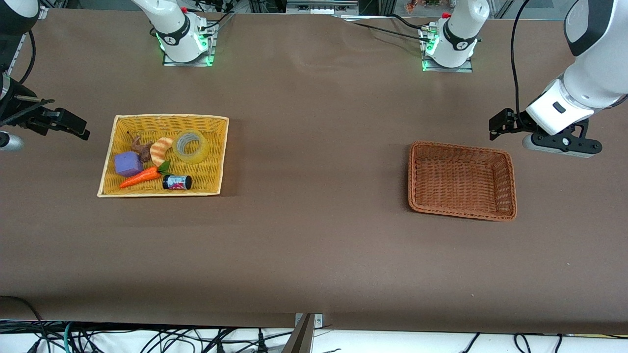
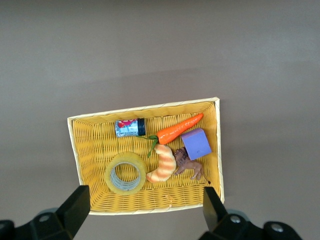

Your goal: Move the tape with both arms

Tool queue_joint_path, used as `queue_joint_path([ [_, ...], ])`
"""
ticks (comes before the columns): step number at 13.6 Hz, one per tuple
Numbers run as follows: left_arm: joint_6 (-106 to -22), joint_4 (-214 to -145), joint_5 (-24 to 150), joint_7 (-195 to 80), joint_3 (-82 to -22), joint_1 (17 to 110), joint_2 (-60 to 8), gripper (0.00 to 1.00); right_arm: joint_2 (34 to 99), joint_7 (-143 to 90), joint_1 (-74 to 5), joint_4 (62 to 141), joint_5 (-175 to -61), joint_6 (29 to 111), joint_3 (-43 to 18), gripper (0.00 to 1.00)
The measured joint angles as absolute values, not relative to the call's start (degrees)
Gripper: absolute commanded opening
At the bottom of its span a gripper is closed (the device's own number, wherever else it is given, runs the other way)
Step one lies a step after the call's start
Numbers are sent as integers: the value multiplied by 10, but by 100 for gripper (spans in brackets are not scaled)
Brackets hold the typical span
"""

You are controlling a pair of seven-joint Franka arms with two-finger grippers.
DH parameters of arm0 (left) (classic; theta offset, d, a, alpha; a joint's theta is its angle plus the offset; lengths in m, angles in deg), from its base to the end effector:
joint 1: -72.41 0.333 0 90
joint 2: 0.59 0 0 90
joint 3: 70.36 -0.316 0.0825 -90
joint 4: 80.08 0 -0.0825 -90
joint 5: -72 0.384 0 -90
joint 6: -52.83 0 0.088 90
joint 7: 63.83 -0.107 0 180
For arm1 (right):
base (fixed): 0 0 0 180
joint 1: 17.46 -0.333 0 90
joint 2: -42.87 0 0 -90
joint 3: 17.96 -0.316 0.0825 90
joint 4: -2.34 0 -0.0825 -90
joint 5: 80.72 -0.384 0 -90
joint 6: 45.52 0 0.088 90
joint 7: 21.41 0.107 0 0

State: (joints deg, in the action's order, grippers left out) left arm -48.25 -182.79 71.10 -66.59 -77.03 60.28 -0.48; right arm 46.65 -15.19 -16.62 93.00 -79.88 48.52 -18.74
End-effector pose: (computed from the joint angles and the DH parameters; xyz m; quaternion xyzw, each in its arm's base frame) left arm 0.5571 -0.0546 0.5366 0.9974 -0.0701 -0.0135 0.0075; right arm 0.5796 -0.0023 0.5878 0.9985 -0.0542 -0.0031 0.0070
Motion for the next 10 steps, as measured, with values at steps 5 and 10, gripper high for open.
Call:
queue_joint_path([
  [5, -482, -1828, 711, -666, -770, 604, -5, 100, 469, -152, -166, 930, -799, 485, -187, 100],
  [10, -482, -1828, 711, -666, -770, 604, -5, 100, 510, -152, -191, 936, -799, 486, -188, 100],
])
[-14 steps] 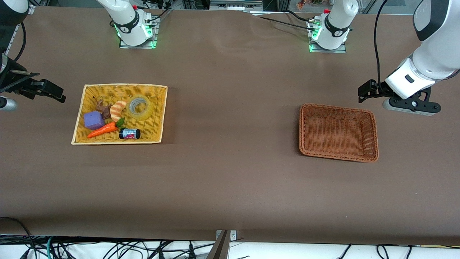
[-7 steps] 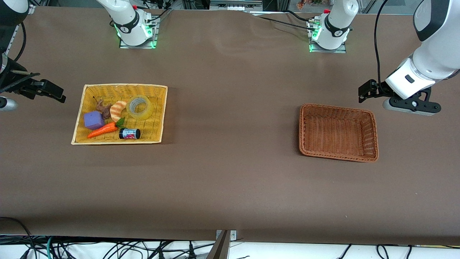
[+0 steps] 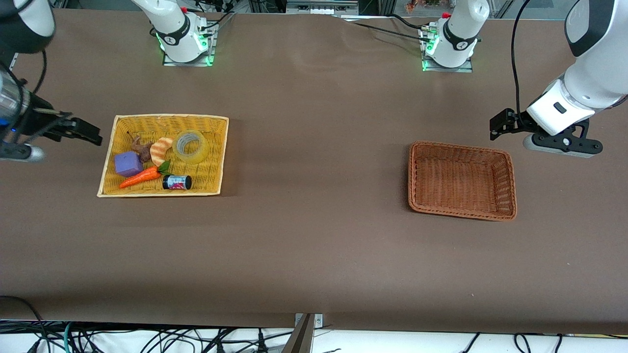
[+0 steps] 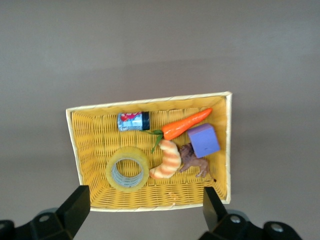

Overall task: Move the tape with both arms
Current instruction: 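Reach the right gripper down over the clear tape roll in the yellow tray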

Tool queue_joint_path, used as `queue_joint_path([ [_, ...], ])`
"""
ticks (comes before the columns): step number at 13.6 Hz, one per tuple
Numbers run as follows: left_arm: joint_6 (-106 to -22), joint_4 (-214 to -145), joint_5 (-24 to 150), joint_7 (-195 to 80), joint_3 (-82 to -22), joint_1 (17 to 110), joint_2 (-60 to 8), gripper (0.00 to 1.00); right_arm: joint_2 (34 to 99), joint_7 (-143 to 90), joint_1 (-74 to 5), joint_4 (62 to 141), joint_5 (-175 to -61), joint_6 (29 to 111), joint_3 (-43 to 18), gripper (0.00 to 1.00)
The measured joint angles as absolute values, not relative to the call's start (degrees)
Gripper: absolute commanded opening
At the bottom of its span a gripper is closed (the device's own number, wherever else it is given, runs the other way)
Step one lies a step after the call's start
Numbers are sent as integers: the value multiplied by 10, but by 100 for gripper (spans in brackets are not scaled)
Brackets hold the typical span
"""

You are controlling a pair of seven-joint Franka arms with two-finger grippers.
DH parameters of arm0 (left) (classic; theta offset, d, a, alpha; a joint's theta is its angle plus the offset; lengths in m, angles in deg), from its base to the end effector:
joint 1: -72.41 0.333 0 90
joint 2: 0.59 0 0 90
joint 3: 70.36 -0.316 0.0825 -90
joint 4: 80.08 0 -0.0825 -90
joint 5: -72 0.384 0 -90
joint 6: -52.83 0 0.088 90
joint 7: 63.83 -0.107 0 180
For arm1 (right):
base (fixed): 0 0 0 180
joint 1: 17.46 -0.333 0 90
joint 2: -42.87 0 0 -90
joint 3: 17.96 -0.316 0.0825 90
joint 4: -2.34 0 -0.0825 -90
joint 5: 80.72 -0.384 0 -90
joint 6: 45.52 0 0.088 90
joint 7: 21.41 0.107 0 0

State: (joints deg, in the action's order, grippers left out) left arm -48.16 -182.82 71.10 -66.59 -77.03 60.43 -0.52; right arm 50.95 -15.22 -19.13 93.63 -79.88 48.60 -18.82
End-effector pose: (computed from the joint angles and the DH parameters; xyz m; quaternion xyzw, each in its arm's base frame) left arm 0.5572 -0.0531 0.5358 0.9975 -0.0688 -0.0148 0.0074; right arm 0.5958 0.0243 0.5386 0.9984 -0.0311 -0.0452 0.0097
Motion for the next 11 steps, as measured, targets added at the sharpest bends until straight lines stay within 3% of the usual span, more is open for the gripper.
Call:
queue_joint_path([
  [2, -481, -1828, 711, -666, -770, 605, -6, 100, 533, -150, -215, 976, -799, 548, -189, 100],
  [5, -481, -1829, 711, -666, -770, 605, -6, 100, 554, -116, -242, 1101, -799, 702, -201, 100],
  [11, -481, -1829, 711, -666, -770, 605, -7, 100, 550, -99, -246, 1314, -799, 912, -204, 100],
])
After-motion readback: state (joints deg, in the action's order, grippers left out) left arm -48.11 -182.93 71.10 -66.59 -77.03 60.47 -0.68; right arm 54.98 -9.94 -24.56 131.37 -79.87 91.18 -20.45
